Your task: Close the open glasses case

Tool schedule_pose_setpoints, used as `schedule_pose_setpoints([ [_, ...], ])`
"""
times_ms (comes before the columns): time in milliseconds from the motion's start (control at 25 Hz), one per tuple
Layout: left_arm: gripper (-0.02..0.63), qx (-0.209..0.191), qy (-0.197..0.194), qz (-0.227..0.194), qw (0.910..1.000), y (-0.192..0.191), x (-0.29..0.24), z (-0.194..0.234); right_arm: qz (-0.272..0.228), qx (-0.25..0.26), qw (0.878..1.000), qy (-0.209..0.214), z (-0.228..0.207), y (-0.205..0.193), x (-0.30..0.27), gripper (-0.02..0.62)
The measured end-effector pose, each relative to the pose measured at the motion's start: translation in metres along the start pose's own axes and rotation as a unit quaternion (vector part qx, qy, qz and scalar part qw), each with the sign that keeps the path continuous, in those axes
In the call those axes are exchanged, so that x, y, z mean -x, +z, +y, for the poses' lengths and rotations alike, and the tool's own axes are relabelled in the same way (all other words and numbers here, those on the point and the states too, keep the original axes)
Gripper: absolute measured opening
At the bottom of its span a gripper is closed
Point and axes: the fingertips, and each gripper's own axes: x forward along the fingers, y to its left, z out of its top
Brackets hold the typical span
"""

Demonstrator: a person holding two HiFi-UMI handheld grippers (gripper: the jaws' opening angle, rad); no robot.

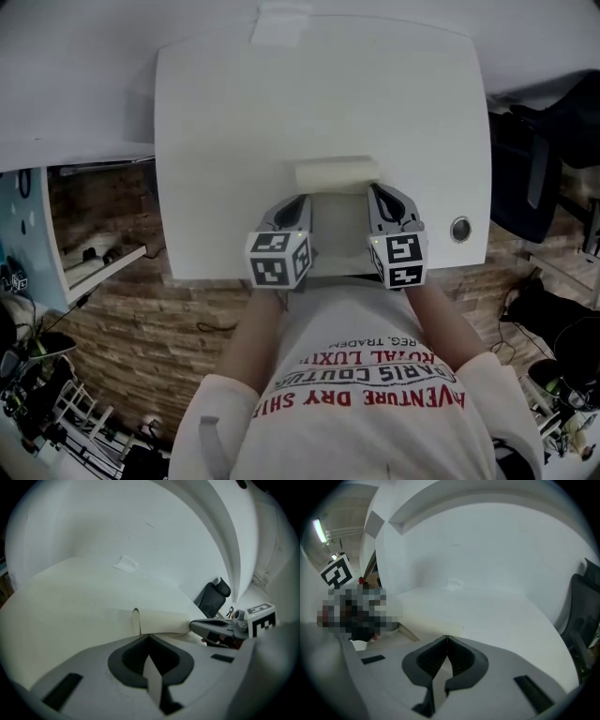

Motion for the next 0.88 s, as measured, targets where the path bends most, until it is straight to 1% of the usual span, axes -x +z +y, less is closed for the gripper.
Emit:
schedule_pose_setpoints([
  [80,0.005,-0.002,0.003,0.006,1.0,-0.004,0.001,-0.001,0.007,-0.009,1.0,0.005,0.0,-0.003,-0.001,0.012],
  [240,0.005,-0.003,0.009,-0.008,0.9999,0.001,0.009,-0.001,0.025,-0.071,0.997,0.018,-0.004,-0.004,-0.003,0.012],
  [280,0.005,-0.001,0.011,-0.013,0.9999,0.003,0.011,0.0,0.029,-0.079,0.996,0.021,-0.004,-0.004,-0.003,0.012],
  [400,0.005,-0.005,0.013,-0.023,0.9996,0.011,0.015,-0.001,0.024,-0.069,0.997,0.019,-0.006,0.002,0.0,0.012],
  [520,0.005,-0.021,0.013,-0.043,0.9988,0.027,0.022,-0.007,-0.001,-0.053,0.998,0.016,-0.007,0.02,0.01,0.012],
  [680,0.005,-0.043,0.005,-0.083,0.9956,0.052,0.047,-0.032,-0.055,-0.045,0.997,0.032,0.0,0.056,0.041,0.012],
  [760,0.005,-0.061,0.0,-0.11,0.9921,0.068,0.064,-0.046,-0.086,-0.038,0.995,0.036,0.005,0.077,0.059,0.012],
  [880,0.005,-0.095,-0.003,-0.157,0.983,0.093,0.091,-0.065,-0.129,-0.021,0.991,0.04,0.011,0.107,0.084,0.012],
])
